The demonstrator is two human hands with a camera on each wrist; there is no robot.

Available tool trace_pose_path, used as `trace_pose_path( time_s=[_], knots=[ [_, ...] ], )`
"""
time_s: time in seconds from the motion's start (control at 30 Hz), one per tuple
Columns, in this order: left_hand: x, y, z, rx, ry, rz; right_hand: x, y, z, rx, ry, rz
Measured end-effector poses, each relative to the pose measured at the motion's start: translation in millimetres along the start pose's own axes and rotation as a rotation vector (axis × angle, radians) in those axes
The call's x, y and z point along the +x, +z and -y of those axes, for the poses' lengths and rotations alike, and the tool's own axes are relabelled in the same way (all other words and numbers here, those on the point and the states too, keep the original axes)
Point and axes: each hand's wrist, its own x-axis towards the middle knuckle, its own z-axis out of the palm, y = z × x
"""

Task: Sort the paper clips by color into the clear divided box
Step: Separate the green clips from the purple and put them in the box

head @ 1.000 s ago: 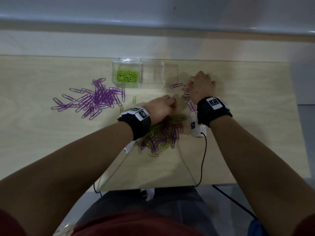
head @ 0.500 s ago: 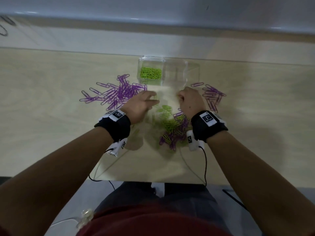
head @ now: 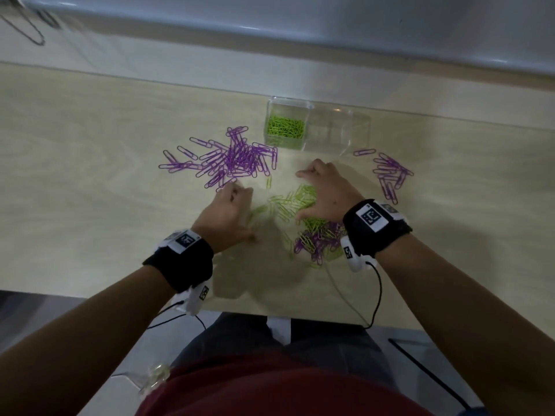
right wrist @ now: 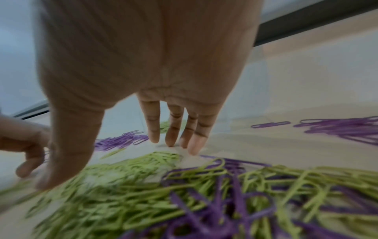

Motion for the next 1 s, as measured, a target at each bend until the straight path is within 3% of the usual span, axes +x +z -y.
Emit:
trace_pose_path(
  time_s=[0.27,0.47,0.57,0.73,0.87,1.0],
  knots=[
    [34,11,-37,-0.159,0.010,0.022,-1,23,18,0.037,-0.039,-0.020],
    [52,13,-51,-0.109,0.129,0.072,6,15,13,0.050,-0.017,-0.047],
    [57,9,-54,-0.101,0.094,0.055,5,8,1,0.231,0.065,-0.115],
    [64,1,-60,-0.072,0.140,0.083,-4,-11,-8,0.755,0.223,-0.203],
    [66,-7,-70,0.075,0.197,0.154,-2,-42,1,1.002,0.201,-0.304],
    [67,-16,-74,0.182,0.234,0.202,24,-79,10,0.995,0.122,-0.420]
  ],
)
